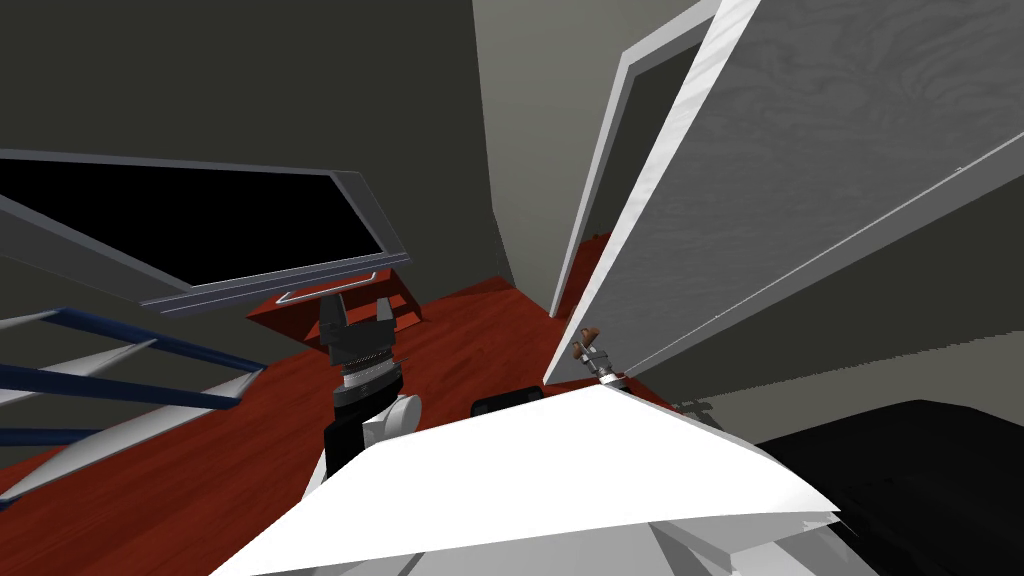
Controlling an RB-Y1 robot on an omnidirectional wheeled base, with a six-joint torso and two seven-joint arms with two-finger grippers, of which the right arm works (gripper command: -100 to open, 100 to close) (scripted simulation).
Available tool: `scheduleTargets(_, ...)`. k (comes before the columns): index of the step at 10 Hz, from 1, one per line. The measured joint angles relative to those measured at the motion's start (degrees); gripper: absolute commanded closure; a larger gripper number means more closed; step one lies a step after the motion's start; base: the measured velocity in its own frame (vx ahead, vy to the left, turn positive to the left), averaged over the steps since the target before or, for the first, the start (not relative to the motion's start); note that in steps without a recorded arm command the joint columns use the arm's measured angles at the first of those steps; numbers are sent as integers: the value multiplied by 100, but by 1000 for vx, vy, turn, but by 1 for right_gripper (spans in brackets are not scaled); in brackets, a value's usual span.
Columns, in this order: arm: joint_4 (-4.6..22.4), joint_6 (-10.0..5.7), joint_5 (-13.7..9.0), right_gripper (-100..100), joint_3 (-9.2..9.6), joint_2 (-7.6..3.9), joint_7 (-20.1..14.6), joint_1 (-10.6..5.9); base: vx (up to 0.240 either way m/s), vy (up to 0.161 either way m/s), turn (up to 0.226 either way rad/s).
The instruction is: Pull the door open
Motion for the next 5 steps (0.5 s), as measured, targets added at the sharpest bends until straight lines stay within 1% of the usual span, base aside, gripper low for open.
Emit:
scheduleTargets(2, -37, 27, -6, 100, -6, -11, 11, 14, 0, 0, 0)
scheduleTargets(3, -13, 13, -3, 100, -3, -7, 6, 6, 0, 0, 0)
scheduleTargets(5, -32, 15, -2, 100, 0, -11, 5, 16, 3, -10, -27)
